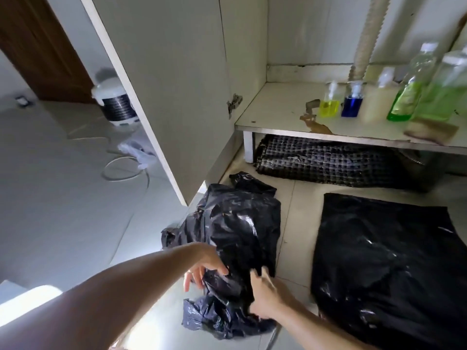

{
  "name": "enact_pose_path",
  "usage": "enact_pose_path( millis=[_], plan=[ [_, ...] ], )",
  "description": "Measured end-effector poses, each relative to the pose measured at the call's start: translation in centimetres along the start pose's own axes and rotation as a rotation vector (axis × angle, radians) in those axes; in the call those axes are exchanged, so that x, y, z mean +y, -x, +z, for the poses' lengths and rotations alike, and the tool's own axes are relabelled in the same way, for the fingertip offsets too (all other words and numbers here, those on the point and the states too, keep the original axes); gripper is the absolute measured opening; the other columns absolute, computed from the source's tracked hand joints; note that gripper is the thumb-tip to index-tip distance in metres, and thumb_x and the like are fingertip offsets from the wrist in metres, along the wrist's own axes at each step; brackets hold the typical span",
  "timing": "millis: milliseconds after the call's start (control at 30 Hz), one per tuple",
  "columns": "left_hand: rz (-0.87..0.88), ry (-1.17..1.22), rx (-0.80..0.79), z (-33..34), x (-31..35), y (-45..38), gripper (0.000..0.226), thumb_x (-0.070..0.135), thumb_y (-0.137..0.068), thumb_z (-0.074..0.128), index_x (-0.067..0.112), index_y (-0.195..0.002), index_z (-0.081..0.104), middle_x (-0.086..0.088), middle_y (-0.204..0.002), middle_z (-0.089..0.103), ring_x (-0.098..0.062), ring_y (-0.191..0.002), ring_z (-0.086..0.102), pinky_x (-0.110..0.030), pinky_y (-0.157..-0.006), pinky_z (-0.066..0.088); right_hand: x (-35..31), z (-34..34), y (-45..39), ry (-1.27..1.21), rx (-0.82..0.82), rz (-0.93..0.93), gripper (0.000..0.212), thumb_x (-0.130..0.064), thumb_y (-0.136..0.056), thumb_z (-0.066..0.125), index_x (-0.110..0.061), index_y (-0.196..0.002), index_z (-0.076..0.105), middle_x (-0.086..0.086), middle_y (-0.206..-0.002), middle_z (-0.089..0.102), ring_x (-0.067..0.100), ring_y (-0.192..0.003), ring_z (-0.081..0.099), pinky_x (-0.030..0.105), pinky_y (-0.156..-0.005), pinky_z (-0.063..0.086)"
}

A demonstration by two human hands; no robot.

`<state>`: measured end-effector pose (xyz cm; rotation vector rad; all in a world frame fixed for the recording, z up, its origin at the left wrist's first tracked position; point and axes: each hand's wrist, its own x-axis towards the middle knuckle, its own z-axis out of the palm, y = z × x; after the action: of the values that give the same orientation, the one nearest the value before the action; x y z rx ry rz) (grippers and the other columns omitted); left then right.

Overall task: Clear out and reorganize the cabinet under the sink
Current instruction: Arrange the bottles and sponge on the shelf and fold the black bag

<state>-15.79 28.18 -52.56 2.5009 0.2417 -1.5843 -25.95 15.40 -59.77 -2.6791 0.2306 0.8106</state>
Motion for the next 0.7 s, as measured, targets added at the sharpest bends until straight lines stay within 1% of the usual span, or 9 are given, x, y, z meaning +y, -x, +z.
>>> enact_pose_path(
  millis=[67, 133, 233, 333, 400, 467, 533, 600, 700],
  plan=[
    [0.065, 0.071, 0.029, 0.4, 1.1, 0.4, 0.056, 0.019, -0.096, 0.055, 0.009, -0.145, 0.029, -0.020, -0.152, 0.028, -0.031, -0.119, 0.056, -0.061, -0.101, 0.041, 0.4, 0.1, -0.2, -0.075, 0.106, -0.016, 0.041, -0.009, -0.087, 0.050, -0.011, -0.128, 0.047, 0.013, -0.142, 0.040, 0.032, -0.115, 0.056, 0.035, -0.090, 0.048],
    [0.147, 0.156, 0.095, -0.4, 2.1, 1.3, 0.049, 0.009, -0.095, 0.054, 0.006, -0.140, 0.036, -0.018, -0.146, 0.036, -0.029, -0.106, 0.057, -0.057, -0.098, 0.045, 0.8, -0.7, -0.7, -0.198, 0.147, -0.013, 0.029, -0.008, -0.087, 0.046, -0.009, -0.114, 0.057, 0.011, -0.126, 0.056, 0.031, -0.110, 0.059, 0.031, -0.084, 0.048],
    [0.315, 0.204, 0.261, -2.4, 3.7, 4.1, 0.044, 0.004, -0.091, 0.056, 0.006, -0.134, 0.046, -0.017, -0.135, 0.050, -0.026, -0.095, 0.056, -0.050, -0.091, 0.053, 1.5, -3.9, -1.3, -0.361, 0.157, -0.023, 0.024, -0.018, -0.090, 0.048, -0.011, -0.110, 0.059, 0.011, -0.118, 0.063, 0.029, -0.106, 0.060, 0.027, -0.077, 0.045],
    [0.523, 0.010, 0.558, -4.1, 5.8, 8.9, 0.037, 0.003, -0.089, 0.053, 0.009, -0.126, 0.058, -0.011, -0.124, 0.060, -0.027, -0.099, 0.060, -0.030, -0.083, 0.052, 2.3, -9.8, -0.4, -0.546, 0.248, -0.045, 0.023, -0.033, -0.093, 0.053, -0.018, -0.109, 0.059, 0.006, -0.113, 0.061, 0.022, -0.098, 0.055, 0.024, -0.077, 0.040],
    [0.676, -0.011, 0.674, -5.1, 7.3, 12.2, 0.036, 0.001, -0.086, 0.053, 0.011, -0.118, 0.063, -0.008, -0.112, 0.059, -0.024, -0.097, 0.055, -0.022, -0.069, 0.043, 2.7, -14.3, 1.2, -0.769, 0.278, -0.123, 0.014, -0.030, -0.090, 0.059, -0.026, -0.103, 0.057, 0.002, -0.108, 0.061, 0.019, -0.098, 0.055, 0.029, -0.083, 0.045],
    [0.811, -0.013, 0.715, -6.1, 8.9, 15.6, 0.036, -0.001, -0.083, 0.054, 0.014, -0.113, 0.066, -0.003, -0.101, 0.055, -0.020, -0.094, 0.053, -0.019, -0.061, 0.037, 3.0, -18.8, 3.9, -0.958, 0.270, -0.234, 0.025, -0.017, -0.087, 0.064, -0.032, -0.105, 0.054, -0.001, -0.109, 0.063, 0.019, -0.103, 0.059, 0.036, -0.089, 0.050],
    [0.936, 0.035, 0.721, -6.9, 10.6, 19.0, 0.041, -0.005, -0.079, 0.053, 0.018, -0.109, 0.068, 0.000, -0.098, 0.059, -0.018, -0.093, 0.055, -0.021, -0.069, 0.047, 3.7, -22.9, 7.0, -1.059, 0.247, -0.360, 0.047, -0.007, -0.083, 0.068, -0.031, -0.118, 0.048, 0.000, -0.111, 0.064, 0.018, -0.103, 0.061, 0.034, -0.084, 0.053],
    [1.104, 0.140, 0.719, -6.9, 12.0, 22.1, 0.048, -0.008, -0.077, 0.052, 0.023, -0.110, 0.068, 0.001, -0.100, 0.064, -0.020, -0.095, 0.060, -0.032, -0.084, 0.054, 4.7, -26.2, 10.1, -1.036, 0.244, -0.469, 0.060, -0.005, -0.080, 0.071, -0.036, -0.123, 0.044, -0.001, -0.113, 0.065, 0.017, -0.105, 0.063, 0.034, -0.083, 0.056],
    [1.418, 0.361, 0.729, -5.6, 14.0, 24.6, 0.060, 0.000, -0.077, 0.067, 0.034, -0.125, 0.055, 0.005, -0.109, 0.063, -0.018, -0.098, 0.062, -0.028, -0.088, 0.052, 6.1, -29.7, 13.8, -0.875, 0.443, -0.484, 0.040, -0.012, -0.083, 0.070, -0.039, -0.108, 0.052, -0.003, -0.104, 0.068, 0.016, -0.100, 0.065, 0.033, -0.080, 0.057]
  ],
)
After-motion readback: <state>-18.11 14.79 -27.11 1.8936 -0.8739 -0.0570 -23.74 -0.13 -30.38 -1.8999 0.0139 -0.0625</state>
